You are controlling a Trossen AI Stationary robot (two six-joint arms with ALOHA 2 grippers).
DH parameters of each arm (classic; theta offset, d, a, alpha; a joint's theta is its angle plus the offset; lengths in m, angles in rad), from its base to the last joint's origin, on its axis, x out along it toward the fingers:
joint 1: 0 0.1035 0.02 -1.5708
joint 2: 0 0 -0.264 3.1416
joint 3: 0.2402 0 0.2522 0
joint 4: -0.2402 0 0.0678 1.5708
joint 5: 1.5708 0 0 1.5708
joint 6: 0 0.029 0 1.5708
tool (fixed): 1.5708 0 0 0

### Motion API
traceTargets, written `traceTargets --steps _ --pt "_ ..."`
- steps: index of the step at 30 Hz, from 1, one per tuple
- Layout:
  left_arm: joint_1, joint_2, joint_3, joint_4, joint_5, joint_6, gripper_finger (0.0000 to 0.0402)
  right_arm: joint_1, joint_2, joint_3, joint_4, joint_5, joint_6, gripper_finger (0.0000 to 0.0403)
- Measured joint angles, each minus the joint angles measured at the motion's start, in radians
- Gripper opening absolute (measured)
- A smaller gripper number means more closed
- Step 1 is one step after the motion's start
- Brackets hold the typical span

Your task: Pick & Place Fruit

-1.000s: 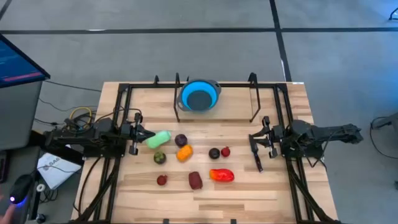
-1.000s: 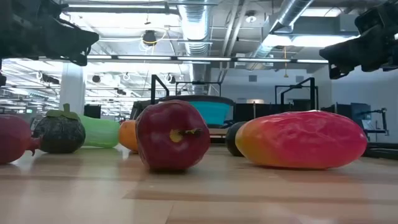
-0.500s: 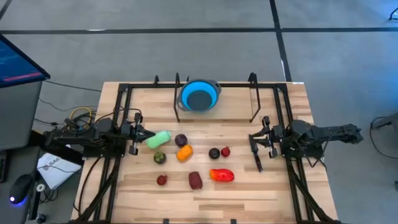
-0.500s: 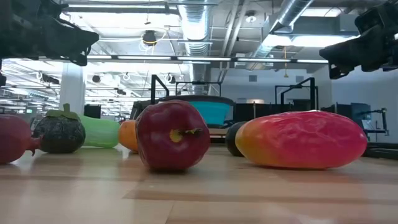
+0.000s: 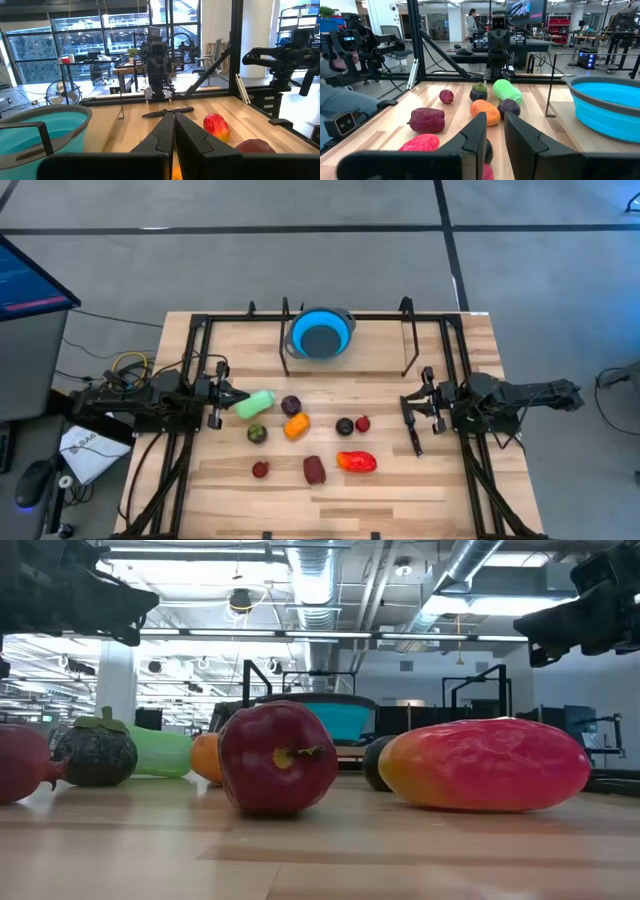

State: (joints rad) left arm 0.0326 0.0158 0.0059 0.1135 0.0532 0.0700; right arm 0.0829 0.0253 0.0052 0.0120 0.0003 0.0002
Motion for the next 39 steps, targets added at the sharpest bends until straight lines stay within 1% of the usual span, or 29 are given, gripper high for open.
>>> traceTargets --steps 10,12,16,21,24,25,27,28,30,32,34,36,38,39 --pt "0.000 0.000 0.000 0.000 0.000 0.000 0.0008 -0.002 0.000 0.000 0.000 0.002 0.000 0.0063" --pt "0.000 0.000 0.000 0.000 0.000 0.000 0.0008 -0.014 0.000 0.000 0.004 0.033 -0.005 0.0063" --pt "0.000 0.000 0.000 0.001 0.000 0.000 0.0008 -0.045 0.000 0.000 0.007 0.050 -0.119 0.0063" --pt "0.000 0.000 0.000 0.003 0.000 0.000 0.0008 -0.080 0.000 0.000 0.010 0.071 -0.182 0.0063" --pt "0.000 0.000 0.000 0.010 0.000 -0.001 0.0008 -0.101 0.000 0.000 0.024 0.075 -0.192 0.0063" --pt "0.000 0.000 0.000 0.010 0.000 -0.005 0.0008 -0.107 0.000 0.000 0.040 0.075 -0.175 0.0063" --pt "0.000 0.000 0.000 0.011 0.000 -0.025 0.0008 -0.112 0.000 0.000 0.048 0.075 -0.088 0.0063" --pt "0.000 0.000 0.000 0.015 0.000 -0.032 0.0008 -0.111 0.000 0.000 0.052 0.074 0.006 0.0063" --pt "0.000 0.000 0.000 0.020 0.000 -0.054 0.0008 -0.103 0.000 0.000 0.056 0.071 0.246 0.0063" --pt "0.000 0.000 0.000 0.024 0.000 -0.067 0.0008 -0.096 0.000 0.000 0.062 0.079 0.375 0.0063" --pt "0.000 0.000 0.000 0.026 0.000 -0.088 0.0008 -0.096 0.000 0.000 0.116 0.093 0.504 0.0063" --pt "0.000 0.000 0.000 0.027 0.000 -0.118 0.0008 -0.096 0.000 0.000 0.189 0.177 0.619 0.0063" --pt "0.000 0.000 0.000 0.027 0.000 -0.138 0.0008 -0.097 0.008 0.000 0.263 0.273 0.660 0.0063" --pt "0.000 0.000 0.000 0.027 0.000 -0.139 0.0008 -0.098 0.025 0.000 0.298 0.301 0.659 0.0063"
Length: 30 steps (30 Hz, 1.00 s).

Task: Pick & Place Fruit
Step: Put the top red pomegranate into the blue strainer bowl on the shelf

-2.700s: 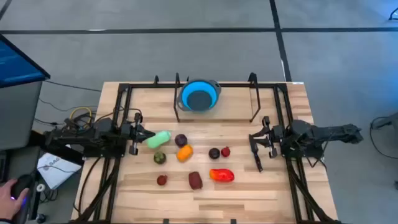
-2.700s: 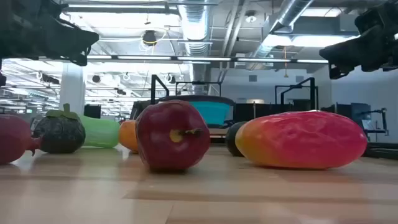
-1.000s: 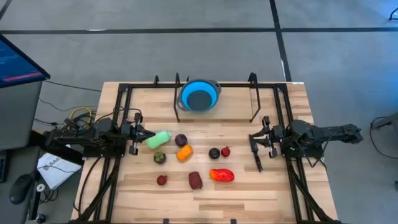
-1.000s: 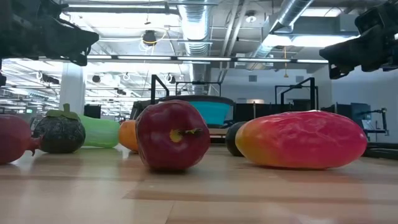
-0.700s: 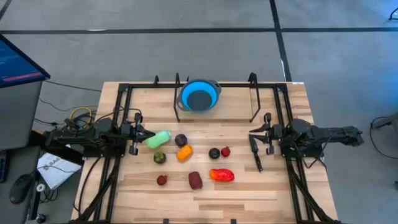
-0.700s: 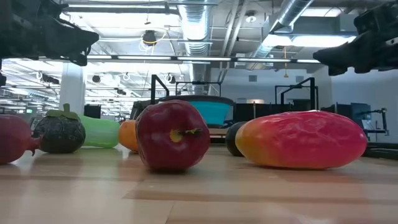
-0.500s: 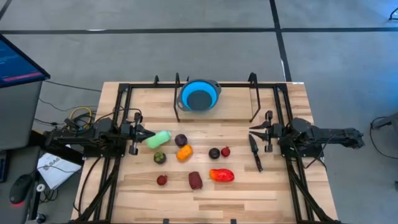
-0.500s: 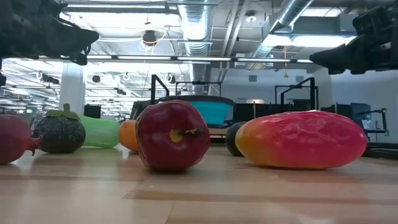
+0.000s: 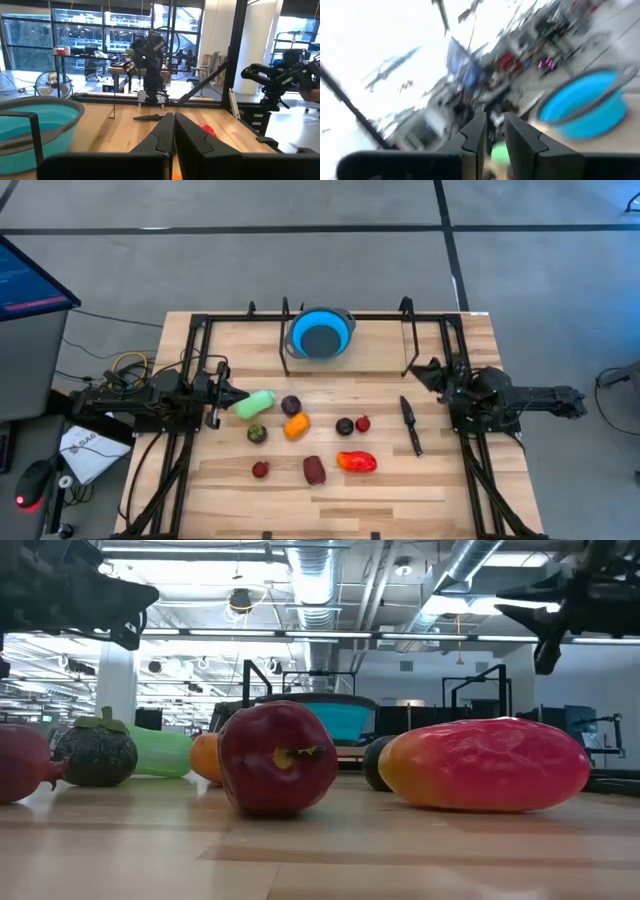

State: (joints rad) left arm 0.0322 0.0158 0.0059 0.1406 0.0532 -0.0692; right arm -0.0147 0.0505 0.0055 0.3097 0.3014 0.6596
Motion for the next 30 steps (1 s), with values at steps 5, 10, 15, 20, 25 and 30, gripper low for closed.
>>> traceTargets --steps 5,10,15,20,25,30 --pt "0.000 0.000 0.000 0.001 0.000 0.002 0.0008 0.001 0.122 0.008 0.167 0.007 -0.014 0.0064" --pt "0.000 0.000 0.000 0.003 0.000 0.005 0.0008 0.022 0.334 0.093 0.170 -0.061 -0.052 0.0064" --pt "0.000 0.000 0.000 0.003 -0.049 0.010 0.0008 0.020 0.583 0.258 -0.032 -0.129 -0.042 0.0069" --pt "0.000 0.000 0.000 0.003 -0.122 0.011 0.0008 -0.019 0.823 0.486 -0.421 -0.272 0.052 0.0119" --pt "0.000 0.000 0.000 0.003 -0.161 0.011 0.0008 -0.046 1.046 0.664 -0.694 -0.366 0.214 0.0210" --pt "0.000 0.000 0.000 0.002 -0.163 0.010 0.0008 -0.023 1.230 0.718 -0.715 -0.409 0.352 0.0287"
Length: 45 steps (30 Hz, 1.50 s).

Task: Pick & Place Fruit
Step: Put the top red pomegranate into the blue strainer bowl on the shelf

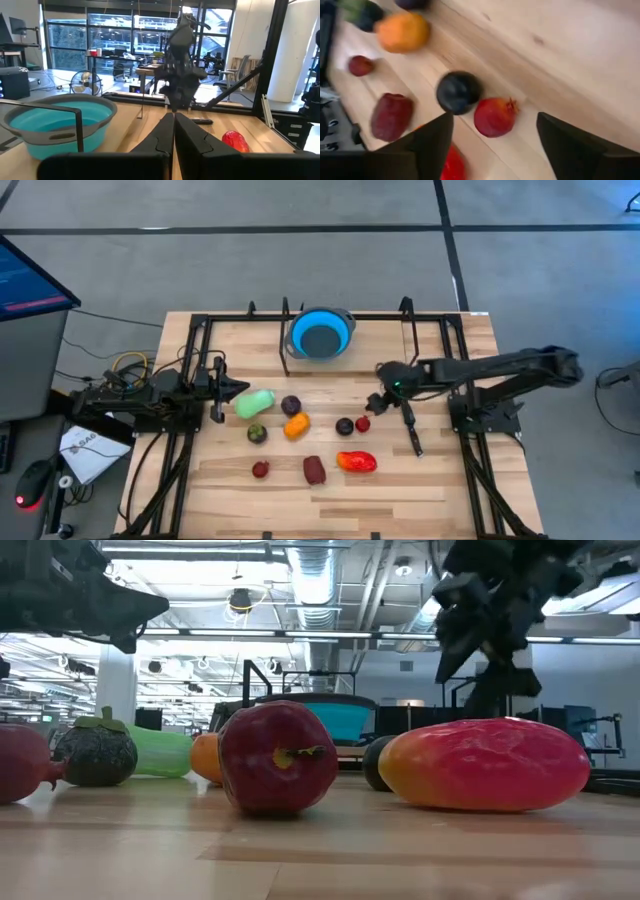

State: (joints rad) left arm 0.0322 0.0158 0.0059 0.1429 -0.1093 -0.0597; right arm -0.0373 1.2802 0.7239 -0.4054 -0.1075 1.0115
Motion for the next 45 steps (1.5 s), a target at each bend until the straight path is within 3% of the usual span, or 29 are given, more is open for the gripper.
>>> traceTargets --steps 4,10,21,33,38,45 --pt "0.000 0.000 0.000 0.000 0.000 0.000 0.0008 0.041 0.101 0.004 0.007 -0.004 0.118 0.0314" --pt "0.000 0.000 0.000 -0.001 -0.004 -0.001 0.0008 0.099 0.185 0.006 0.118 0.001 0.251 0.0319" --pt "0.000 0.092 0.000 0.001 -0.003 -0.002 0.0008 0.121 0.219 0.006 0.181 0.051 0.320 0.0318" --pt "0.000 0.234 0.000 0.041 0.001 -0.035 0.0008 0.148 0.357 0.010 0.243 0.072 0.342 0.0316" --pt "0.000 0.270 0.000 0.079 0.000 -0.035 0.0008 0.149 0.342 0.008 0.233 0.099 0.309 0.0290" --pt "0.000 0.296 0.000 0.145 0.000 -0.035 0.0008 0.161 0.343 0.007 0.223 0.116 0.237 0.0217"
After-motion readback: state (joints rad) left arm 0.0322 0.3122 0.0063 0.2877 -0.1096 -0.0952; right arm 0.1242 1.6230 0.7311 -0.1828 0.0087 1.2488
